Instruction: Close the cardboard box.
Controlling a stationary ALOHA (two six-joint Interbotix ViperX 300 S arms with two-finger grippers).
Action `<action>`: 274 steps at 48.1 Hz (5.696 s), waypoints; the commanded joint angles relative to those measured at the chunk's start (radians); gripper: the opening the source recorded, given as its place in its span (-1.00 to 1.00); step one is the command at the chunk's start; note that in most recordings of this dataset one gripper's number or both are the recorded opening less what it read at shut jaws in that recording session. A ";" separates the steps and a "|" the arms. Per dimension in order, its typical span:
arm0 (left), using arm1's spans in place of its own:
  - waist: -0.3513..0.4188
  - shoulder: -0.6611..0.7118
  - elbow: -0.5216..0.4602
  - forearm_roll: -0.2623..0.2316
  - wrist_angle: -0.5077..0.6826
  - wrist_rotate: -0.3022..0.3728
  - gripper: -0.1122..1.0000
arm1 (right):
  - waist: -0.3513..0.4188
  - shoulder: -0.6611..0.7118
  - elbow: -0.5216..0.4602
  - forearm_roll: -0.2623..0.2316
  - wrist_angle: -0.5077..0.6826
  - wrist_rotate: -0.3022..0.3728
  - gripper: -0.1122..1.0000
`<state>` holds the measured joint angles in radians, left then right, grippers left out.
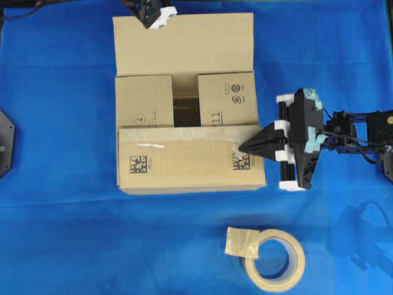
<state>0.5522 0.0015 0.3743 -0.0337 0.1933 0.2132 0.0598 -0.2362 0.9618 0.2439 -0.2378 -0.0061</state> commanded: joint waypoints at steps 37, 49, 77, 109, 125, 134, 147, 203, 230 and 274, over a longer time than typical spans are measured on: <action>-0.048 0.118 -0.229 0.000 0.468 0.006 -0.80 | -0.002 -0.006 -0.008 -0.005 -0.017 -0.003 -0.80; -0.064 0.107 -0.268 -0.002 0.560 0.000 -0.80 | -0.002 -0.005 -0.008 -0.005 -0.018 -0.005 -0.80; -0.190 0.049 -0.285 -0.002 0.647 -0.060 -0.80 | -0.005 -0.005 -0.006 -0.005 -0.025 -0.008 -0.80; -0.396 -0.023 -0.051 0.000 0.407 -0.199 -0.80 | -0.015 -0.006 -0.008 -0.006 -0.044 -0.009 -0.80; -0.426 -0.041 0.129 -0.002 0.193 -0.285 -0.80 | -0.037 -0.006 -0.009 -0.005 -0.057 -0.009 -0.80; -0.430 -0.055 0.153 0.000 0.175 -0.302 -0.80 | -0.054 -0.006 -0.011 -0.005 -0.064 -0.009 -0.80; -0.430 -0.055 0.160 -0.002 0.156 -0.299 -0.80 | -0.104 -0.005 -0.006 -0.005 -0.080 -0.009 -0.80; -0.500 -0.284 0.657 0.000 -0.742 -0.288 -0.80 | -0.114 0.025 0.021 -0.005 -0.089 -0.009 -0.80; -0.518 -0.238 0.815 0.000 -0.948 -0.284 -0.80 | -0.114 0.025 0.021 -0.005 -0.098 -0.009 -0.80; -0.522 -0.186 0.821 -0.002 -0.959 -0.285 -0.80 | -0.114 0.025 0.023 -0.005 -0.098 -0.009 -0.80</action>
<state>0.0322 -0.1795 1.1996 -0.0337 -0.7624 -0.0721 -0.0506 -0.2056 0.9894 0.2393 -0.3298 -0.0138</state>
